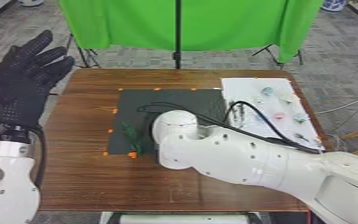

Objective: Arrange flowers

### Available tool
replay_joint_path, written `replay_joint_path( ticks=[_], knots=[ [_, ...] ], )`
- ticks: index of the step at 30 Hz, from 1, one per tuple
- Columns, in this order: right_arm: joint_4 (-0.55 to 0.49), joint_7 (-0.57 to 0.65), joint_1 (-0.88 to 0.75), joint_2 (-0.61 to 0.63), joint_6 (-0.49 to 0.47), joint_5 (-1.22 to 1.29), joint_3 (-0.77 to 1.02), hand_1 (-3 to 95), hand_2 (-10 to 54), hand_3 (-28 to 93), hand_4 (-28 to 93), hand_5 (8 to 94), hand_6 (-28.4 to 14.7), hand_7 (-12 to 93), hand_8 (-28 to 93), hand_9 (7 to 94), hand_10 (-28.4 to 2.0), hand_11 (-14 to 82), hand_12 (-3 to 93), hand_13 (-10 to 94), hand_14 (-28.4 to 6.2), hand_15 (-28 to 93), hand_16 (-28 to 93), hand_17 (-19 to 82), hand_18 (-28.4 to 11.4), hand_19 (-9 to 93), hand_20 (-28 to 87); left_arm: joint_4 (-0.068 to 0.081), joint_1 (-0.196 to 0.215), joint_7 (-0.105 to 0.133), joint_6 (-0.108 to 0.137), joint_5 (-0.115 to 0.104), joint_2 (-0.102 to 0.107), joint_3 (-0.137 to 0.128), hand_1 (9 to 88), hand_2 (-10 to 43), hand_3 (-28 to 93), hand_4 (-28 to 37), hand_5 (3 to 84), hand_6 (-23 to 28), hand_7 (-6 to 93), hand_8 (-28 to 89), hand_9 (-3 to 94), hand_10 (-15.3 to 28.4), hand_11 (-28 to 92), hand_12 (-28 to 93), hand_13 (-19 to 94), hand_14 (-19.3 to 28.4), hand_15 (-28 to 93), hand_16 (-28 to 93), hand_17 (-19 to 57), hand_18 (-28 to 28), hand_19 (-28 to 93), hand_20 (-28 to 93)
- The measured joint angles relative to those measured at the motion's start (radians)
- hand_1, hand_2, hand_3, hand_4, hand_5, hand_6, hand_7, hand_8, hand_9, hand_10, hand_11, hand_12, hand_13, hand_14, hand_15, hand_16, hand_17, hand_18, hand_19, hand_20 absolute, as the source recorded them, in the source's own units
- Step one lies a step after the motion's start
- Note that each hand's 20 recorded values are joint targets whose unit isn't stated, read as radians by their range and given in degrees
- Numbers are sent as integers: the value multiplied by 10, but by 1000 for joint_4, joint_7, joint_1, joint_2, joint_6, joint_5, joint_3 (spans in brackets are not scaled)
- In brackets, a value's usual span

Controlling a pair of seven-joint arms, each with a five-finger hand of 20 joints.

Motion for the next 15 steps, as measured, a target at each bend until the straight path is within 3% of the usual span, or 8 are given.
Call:
replay_joint_path(
  ticks=[15],
  knots=[
    [-14,-57,-48,0,-16,34,54,195,121,775,-186,776,-77,125,-108,860,-163,377,214,810,-116,688,179,526,-214,932,493,0,-9,3,2,0,0,16,208,85,768,-283,380,103,110,-82,321,192,241,98,242,262,460,-88,-72,230,598,51]
  ],
)
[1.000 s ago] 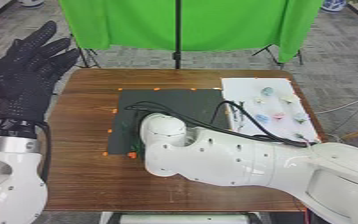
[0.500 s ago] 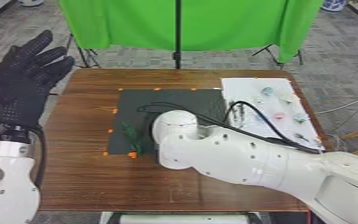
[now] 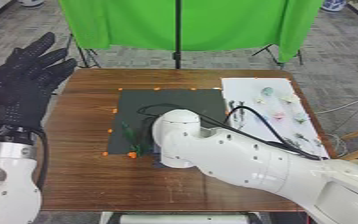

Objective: Arrange flowers

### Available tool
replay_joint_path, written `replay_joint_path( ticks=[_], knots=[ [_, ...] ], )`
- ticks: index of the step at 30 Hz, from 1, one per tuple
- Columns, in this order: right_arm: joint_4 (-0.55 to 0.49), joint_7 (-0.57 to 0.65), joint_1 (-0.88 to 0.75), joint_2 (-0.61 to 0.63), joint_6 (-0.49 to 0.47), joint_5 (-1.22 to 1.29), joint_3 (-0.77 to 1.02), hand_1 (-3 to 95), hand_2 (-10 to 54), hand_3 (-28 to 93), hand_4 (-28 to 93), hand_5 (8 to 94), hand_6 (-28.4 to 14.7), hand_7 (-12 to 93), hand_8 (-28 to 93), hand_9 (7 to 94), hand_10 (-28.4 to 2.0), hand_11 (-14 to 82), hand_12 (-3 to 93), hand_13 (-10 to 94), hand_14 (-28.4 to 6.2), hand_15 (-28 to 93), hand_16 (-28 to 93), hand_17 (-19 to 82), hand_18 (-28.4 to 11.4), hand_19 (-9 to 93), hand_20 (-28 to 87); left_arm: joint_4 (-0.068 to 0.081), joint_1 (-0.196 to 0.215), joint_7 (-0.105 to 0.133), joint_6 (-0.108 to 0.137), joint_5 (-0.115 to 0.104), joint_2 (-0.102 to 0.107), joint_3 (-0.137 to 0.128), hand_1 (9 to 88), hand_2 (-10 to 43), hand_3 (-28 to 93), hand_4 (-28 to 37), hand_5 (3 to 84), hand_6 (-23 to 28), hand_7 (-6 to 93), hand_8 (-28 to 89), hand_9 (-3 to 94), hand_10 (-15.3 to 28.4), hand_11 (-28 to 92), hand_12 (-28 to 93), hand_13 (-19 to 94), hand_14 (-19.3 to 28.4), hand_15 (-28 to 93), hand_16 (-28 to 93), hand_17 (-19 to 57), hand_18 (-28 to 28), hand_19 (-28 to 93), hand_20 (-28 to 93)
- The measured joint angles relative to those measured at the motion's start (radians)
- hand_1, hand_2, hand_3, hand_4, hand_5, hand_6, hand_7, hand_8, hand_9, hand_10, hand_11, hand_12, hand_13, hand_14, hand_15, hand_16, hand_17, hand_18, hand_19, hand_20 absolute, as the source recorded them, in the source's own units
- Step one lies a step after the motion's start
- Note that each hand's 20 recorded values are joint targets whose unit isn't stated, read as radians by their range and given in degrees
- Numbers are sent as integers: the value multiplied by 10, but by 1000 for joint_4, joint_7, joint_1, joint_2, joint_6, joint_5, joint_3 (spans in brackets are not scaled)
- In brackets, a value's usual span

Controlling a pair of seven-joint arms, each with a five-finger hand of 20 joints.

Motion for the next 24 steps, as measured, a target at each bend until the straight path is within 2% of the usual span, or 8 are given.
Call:
replay_joint_path(
  ticks=[5,12,19,24],
  knots=[
    [-9,-16,-4,0,29,41,-1,196,124,775,-189,765,-75,117,-111,856,-163,381,214,807,-118,691,178,523,-214,932,495,10,-31,-9,-2,1,0,20,208,85,769,-283,380,103,109,-82,321,193,241,97,242,262,460,-89,-72,230,598,51],
    [-15,-24,-10,0,88,72,-5,196,126,779,-191,734,-71,108,-112,850,-164,386,213,804,-118,695,175,521,-214,932,495,29,-88,-38,-12,7,0,44,207,85,769,-283,381,105,109,-82,321,192,241,97,242,261,461,-89,-73,229,597,51],
    [-23,-29,-10,2,115,78,-11,198,125,779,-195,730,-70,108,-112,849,-164,388,213,803,-119,697,174,518,-216,932,497,40,-107,-53,-24,10,-1,55,207,85,769,-283,381,105,108,-82,322,192,242,97,242,262,461,-89,-73,229,597,52],
    [-30,-39,-13,2,119,87,-11,196,126,778,-197,736,-68,111,-111,851,-163,391,213,804,-120,697,172,516,-216,932,497,41,-110,-60,-26,11,-1,57,208,85,769,-283,381,105,108,-82,321,192,241,96,242,262,461,-89,-73,229,597,52]
  ],
)
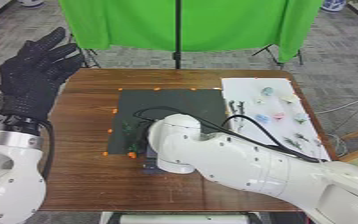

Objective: Arrange flowers

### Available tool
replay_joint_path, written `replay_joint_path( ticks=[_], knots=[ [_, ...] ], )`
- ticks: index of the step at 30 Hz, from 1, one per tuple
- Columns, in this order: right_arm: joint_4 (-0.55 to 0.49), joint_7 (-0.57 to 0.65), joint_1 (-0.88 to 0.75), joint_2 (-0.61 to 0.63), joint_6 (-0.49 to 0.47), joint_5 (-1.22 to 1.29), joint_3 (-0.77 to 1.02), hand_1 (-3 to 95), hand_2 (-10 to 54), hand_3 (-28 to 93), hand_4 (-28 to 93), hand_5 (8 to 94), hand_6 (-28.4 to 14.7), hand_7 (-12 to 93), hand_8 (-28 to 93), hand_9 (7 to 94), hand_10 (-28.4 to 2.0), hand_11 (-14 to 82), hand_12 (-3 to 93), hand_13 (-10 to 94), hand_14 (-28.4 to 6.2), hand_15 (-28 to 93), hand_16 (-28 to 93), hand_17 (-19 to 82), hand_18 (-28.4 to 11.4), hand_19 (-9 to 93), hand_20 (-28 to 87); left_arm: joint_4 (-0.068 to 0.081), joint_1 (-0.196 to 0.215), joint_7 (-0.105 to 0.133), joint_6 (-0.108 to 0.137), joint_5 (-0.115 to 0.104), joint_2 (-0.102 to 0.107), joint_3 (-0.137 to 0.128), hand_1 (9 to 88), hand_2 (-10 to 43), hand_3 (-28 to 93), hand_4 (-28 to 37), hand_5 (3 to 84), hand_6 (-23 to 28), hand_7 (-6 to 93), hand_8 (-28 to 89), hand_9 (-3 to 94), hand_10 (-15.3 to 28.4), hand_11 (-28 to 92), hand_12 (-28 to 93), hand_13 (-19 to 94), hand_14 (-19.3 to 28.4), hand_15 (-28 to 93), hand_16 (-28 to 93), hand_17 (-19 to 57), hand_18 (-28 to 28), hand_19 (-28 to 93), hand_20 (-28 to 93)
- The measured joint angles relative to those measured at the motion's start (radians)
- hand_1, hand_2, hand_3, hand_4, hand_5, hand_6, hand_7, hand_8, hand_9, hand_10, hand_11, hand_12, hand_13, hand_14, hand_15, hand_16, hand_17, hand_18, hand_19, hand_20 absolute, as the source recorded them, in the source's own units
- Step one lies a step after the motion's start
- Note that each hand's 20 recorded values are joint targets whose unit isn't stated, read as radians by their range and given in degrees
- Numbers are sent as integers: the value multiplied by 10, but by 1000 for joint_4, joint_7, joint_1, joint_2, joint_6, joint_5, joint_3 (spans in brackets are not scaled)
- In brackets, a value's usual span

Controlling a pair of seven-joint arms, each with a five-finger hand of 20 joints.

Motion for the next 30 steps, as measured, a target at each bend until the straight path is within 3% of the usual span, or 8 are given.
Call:
replay_joint_path(
  ticks=[5,10,17,22,30],
  knots=[
    [-19,-4,2,4,37,-16,-24,193,126,776,-196,758,-63,134,-107,859,-161,394,210,812,-119,696,168,525,-217,932,496,-7,20,-3,3,1,-3,-23,207,85,770,-283,381,105,108,-82,321,192,241,97,242,262,461,-89,-73,229,597,52],
    [-46,-4,51,22,95,-121,-116,187,116,772,-194,787,-59,169,-101,873,-156,395,210,830,-112,691,168,545,-218,932,502,-36,101,-1,13,0,-8,-90,208,85,769,-283,381,105,108,-82,322,192,241,97,242,261,460,-89,-72,230,598,53],
    [-68,-4,71,60,103,-151,-76,189,113,767,-191,778,-59,180,-106,853,-160,378,206,813,-120,672,170,524,-221,932,466,-65,215,11,38,0,-31,-141,209,85,769,-283,381,104,109,-82,321,193,241,97,242,261,460,-89,-72,230,599,53],
    [-117,-19,18,110,105,-146,49,195,108,762,-189,722,-68,164,-107,787,-188,319,183,741,-152,630,143,444,-228,932,289,-70,270,15,46,-1,-63,-148,208,85,769,-283,380,104,109,-82,322,193,241,97,242,261,459,-89,-72,230,599,52],
    [-299,-46,-156,298,181,-204,288,213,92,758,-191,655,-77,147,-107,708,-213,235,158,672,-178,605,115,390,-235,931,130,-73,289,2,45,2,-92,-152,208,85,768,-283,381,104,108,-82,322,193,238,97,242,260,459,-88,-72,230,600,52]
  ],
)
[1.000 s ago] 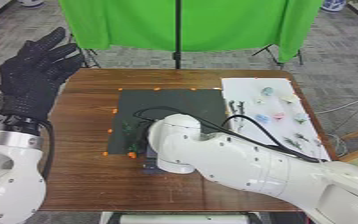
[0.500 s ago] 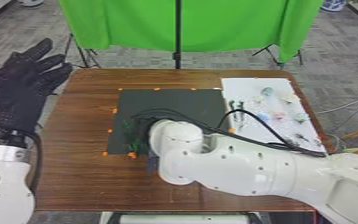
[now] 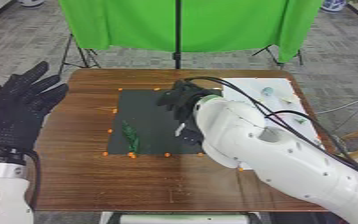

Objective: Arrange flowers

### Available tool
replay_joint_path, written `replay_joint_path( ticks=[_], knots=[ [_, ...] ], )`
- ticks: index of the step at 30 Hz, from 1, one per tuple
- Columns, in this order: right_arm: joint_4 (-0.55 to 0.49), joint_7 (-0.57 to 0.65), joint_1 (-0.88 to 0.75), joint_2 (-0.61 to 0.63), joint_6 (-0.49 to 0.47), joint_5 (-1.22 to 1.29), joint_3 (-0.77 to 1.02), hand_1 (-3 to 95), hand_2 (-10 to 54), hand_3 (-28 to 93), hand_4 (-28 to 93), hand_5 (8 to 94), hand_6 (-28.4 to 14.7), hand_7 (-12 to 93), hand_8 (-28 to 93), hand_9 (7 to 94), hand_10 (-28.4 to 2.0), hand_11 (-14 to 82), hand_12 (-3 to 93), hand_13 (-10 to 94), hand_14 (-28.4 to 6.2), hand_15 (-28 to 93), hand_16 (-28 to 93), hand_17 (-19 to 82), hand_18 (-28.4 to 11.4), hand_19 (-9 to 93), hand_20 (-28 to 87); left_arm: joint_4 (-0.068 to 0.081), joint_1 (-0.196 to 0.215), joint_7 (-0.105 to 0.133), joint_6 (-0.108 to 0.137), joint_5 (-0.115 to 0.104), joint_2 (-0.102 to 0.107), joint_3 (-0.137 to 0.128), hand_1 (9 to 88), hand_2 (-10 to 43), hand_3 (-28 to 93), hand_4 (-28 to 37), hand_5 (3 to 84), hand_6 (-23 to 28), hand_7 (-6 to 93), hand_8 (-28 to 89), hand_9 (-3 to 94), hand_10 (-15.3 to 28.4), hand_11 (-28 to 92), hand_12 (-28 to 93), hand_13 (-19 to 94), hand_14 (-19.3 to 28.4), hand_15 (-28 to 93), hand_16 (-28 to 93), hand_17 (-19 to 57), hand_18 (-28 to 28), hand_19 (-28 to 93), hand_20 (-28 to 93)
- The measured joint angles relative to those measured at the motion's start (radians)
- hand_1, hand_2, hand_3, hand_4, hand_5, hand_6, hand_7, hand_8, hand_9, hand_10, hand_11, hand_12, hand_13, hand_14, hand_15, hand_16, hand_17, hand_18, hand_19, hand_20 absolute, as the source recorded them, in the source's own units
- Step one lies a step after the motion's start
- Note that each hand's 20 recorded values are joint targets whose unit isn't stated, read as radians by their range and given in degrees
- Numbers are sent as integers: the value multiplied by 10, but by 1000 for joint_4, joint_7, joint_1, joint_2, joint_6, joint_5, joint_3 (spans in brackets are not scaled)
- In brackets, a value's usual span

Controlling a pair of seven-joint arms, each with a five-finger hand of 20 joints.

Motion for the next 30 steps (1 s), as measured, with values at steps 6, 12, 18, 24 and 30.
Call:
replay_joint_path(
  ticks=[6,12,18,24,30],
  knots=[
    [-58,4,-154,156,81,-167,160,233,72,757,-191,601,-80,135,-107,664,-217,216,151,646,-188,600,104,377,-241,931,72,-21,61,1,1,2,-20,-27,207,84,770,-283,381,104,108,-81,323,193,240,97,241,261,459,-88,-72,230,600,51],
    [-93,39,-315,266,105,-220,326,249,49,753,-194,568,-88,124,-104,635,-221,200,144,641,-189,601,99,382,-242,932,62,-24,72,1,-1,8,-32,-27,207,84,769,-283,379,103,109,-81,322,192,238,97,240,261,457,-88,-72,230,599,50],
    [-124,110,-484,326,109,-353,480,259,31,744,-199,548,-92,120,-102,622,-225,194,142,641,-191,604,95,391,-241,932,62,-27,71,1,-1,12,-32,-34,207,82,771,-283,379,103,108,-81,322,193,237,97,240,261,457,-88,-72,230,599,50],
    [-120,149,-633,373,109,-381,610,269,11,730,-205,532,-99,112,-101,616,-228,192,142,648,-190,621,96,406,-237,932,71,-29,76,10,-1,11,-31,-34,207,83,769,-283,380,102,109,-82,322,193,238,98,240,261,457,-88,-73,230,599,50],
    [-108,209,-747,380,40,-390,712,281,-8,720,-207,526,-104,105,-98,621,-234,194,142,656,-187,638,96,413,-237,932,84,-28,70,14,-1,11,-30,-20,207,83,769,-283,379,103,109,-82,322,192,239,99,240,261,458,-87,-73,230,599,50]
  ],
)
